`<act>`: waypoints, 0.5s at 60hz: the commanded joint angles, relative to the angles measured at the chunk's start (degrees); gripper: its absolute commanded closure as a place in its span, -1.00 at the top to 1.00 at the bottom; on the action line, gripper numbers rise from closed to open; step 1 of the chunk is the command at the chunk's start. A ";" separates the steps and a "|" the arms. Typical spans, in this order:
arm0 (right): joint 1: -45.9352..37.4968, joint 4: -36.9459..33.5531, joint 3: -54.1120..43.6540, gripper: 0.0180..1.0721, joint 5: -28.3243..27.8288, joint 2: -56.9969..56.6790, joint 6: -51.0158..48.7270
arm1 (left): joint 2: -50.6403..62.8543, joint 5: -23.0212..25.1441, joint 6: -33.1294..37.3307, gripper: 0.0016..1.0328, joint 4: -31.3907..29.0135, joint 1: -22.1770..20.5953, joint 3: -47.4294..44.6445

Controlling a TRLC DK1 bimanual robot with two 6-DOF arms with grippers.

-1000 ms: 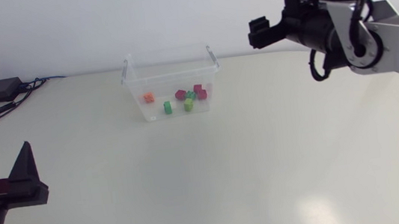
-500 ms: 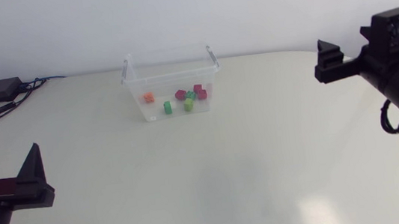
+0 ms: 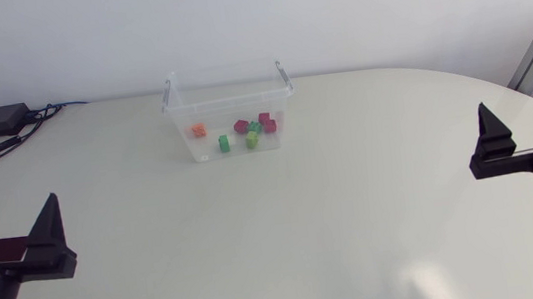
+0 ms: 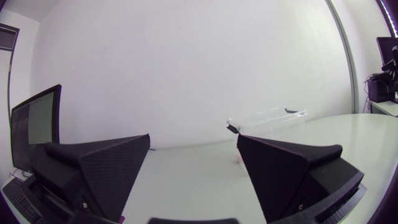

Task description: Place the duplo bricks in the container

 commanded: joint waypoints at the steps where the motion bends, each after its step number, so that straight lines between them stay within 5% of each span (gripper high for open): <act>1: -0.34 -1.66 -2.29 0.93 -0.69 -2.67 0.85 | -0.69 0.16 -1.56 0.90 -0.68 -0.35 -1.15; 30: -0.04 -14.92 -8.62 0.93 -4.96 -18.58 11.31 | -0.20 2.56 -7.11 0.91 -6.38 -0.01 -1.05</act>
